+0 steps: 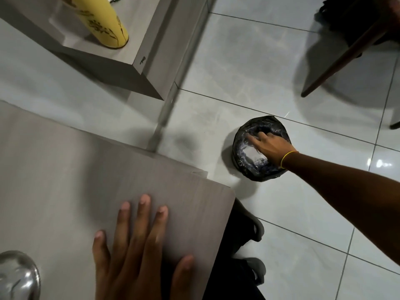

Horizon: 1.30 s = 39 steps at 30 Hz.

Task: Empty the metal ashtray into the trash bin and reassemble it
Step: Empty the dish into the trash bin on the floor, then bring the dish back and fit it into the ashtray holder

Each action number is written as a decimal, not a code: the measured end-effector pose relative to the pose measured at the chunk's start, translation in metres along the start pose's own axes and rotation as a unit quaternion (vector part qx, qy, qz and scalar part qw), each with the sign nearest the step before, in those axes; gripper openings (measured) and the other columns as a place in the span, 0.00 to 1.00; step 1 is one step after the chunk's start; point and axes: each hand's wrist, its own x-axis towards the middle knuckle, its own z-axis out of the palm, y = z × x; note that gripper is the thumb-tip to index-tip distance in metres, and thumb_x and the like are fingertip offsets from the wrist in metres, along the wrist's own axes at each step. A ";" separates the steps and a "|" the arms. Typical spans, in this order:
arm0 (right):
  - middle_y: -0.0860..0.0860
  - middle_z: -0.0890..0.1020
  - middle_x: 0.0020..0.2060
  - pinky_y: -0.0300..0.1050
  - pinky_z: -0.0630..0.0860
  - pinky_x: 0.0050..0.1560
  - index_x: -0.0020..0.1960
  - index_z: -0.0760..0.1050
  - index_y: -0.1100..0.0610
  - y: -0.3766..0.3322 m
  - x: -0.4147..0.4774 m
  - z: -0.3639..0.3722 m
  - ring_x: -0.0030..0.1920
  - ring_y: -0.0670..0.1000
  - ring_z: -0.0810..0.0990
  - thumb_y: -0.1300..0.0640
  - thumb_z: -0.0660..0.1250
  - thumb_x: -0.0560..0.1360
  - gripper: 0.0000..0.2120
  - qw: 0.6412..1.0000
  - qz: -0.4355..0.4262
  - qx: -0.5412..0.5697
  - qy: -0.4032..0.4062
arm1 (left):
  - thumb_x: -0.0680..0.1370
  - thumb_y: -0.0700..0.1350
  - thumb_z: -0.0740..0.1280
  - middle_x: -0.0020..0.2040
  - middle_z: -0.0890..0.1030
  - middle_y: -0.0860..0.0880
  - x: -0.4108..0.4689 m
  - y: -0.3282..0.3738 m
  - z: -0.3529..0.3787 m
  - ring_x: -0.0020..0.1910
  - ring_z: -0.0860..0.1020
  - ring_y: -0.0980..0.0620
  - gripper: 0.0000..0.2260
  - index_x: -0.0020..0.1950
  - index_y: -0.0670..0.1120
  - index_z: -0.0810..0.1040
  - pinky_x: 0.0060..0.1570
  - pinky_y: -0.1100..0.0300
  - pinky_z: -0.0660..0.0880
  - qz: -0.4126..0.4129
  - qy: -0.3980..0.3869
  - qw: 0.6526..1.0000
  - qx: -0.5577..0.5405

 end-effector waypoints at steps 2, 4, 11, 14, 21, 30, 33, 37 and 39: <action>0.59 0.74 0.66 0.55 0.82 0.53 0.81 0.61 0.58 -0.001 0.004 -0.001 0.56 0.62 0.83 0.62 0.64 0.82 0.28 0.999 0.000 -0.029 -0.027 | 0.85 0.66 0.51 0.75 0.74 0.39 -0.003 -0.001 0.002 0.77 0.70 0.40 0.30 0.73 0.46 0.74 0.68 0.30 0.66 0.004 0.013 1.000 0.011; 0.59 0.74 0.65 0.53 0.81 0.49 0.85 0.56 0.55 -0.002 0.006 0.001 0.55 0.62 0.83 0.62 0.65 0.82 0.34 0.999 -0.001 -0.016 -0.030 | 0.85 0.66 0.51 0.75 0.75 0.40 -0.003 0.000 0.002 0.77 0.70 0.40 0.29 0.72 0.47 0.75 0.69 0.30 0.66 0.005 0.023 1.000 0.015; 0.61 0.75 0.66 0.56 0.83 0.56 0.83 0.58 0.56 -0.002 0.013 0.005 0.57 0.63 0.84 0.62 0.63 0.83 0.31 0.998 -0.002 -0.036 -0.046 | 0.85 0.67 0.51 0.76 0.75 0.42 -0.005 0.002 0.004 0.78 0.70 0.40 0.29 0.73 0.48 0.75 0.71 0.30 0.66 0.003 0.027 1.000 0.013; 0.61 0.74 0.64 0.53 0.77 0.47 0.88 0.45 0.48 -0.002 0.014 0.008 0.56 0.64 0.83 0.65 0.63 0.82 0.42 1.000 0.006 0.006 -0.028 | 0.85 0.67 0.51 0.76 0.75 0.42 -0.006 0.000 0.006 0.78 0.69 0.40 0.29 0.73 0.48 0.75 0.70 0.30 0.66 0.006 0.026 1.000 0.012; 0.63 0.74 0.66 0.59 0.82 0.56 0.85 0.56 0.54 0.004 0.011 0.008 0.58 0.67 0.85 0.60 0.67 0.81 0.35 0.998 0.035 0.032 -0.032 | 0.84 0.65 0.55 0.80 0.73 0.44 -0.013 -0.001 0.007 0.82 0.68 0.43 0.28 0.77 0.49 0.74 0.75 0.31 0.65 -0.007 0.022 1.000 -0.015; 0.69 0.83 0.56 0.62 0.81 0.61 0.65 0.73 0.59 0.009 -0.048 -0.042 0.58 0.71 0.84 0.61 0.72 0.75 0.19 0.790 0.411 0.454 0.027 | 0.83 0.63 0.58 0.86 0.66 0.48 -0.014 -0.006 0.005 0.85 0.63 0.43 0.30 0.83 0.51 0.69 0.79 0.33 0.60 -0.015 -0.040 0.997 -0.060; 0.67 0.87 0.52 0.63 0.86 0.56 0.57 0.80 0.59 -0.003 -0.085 -0.085 0.50 0.68 0.88 0.63 0.78 0.69 0.17 0.659 0.473 0.581 0.063 | 0.83 0.63 0.59 0.87 0.63 0.49 -0.013 -0.007 0.007 0.86 0.61 0.44 0.30 0.84 0.52 0.68 0.79 0.33 0.60 -0.014 -0.062 0.996 -0.066; 0.67 0.88 0.47 0.60 0.88 0.47 0.50 0.79 0.58 -0.023 -0.144 -0.178 0.42 0.67 0.90 0.68 0.79 0.68 0.15 0.579 0.441 0.674 0.131 | 0.85 0.63 0.57 0.89 0.58 0.51 -0.012 -0.004 -0.001 0.88 0.55 0.46 0.31 0.86 0.53 0.62 0.81 0.34 0.57 -0.021 -0.078 0.994 -0.078; 0.64 0.88 0.45 0.52 0.87 0.40 0.46 0.78 0.53 -0.038 -0.176 -0.221 0.40 0.65 0.90 0.65 0.80 0.70 0.14 0.618 0.398 0.658 0.164 | 0.85 0.62 0.58 0.89 0.57 0.51 -0.010 0.000 -0.005 0.88 0.53 0.47 0.31 0.86 0.53 0.61 0.83 0.34 0.56 -0.032 -0.086 0.991 -0.093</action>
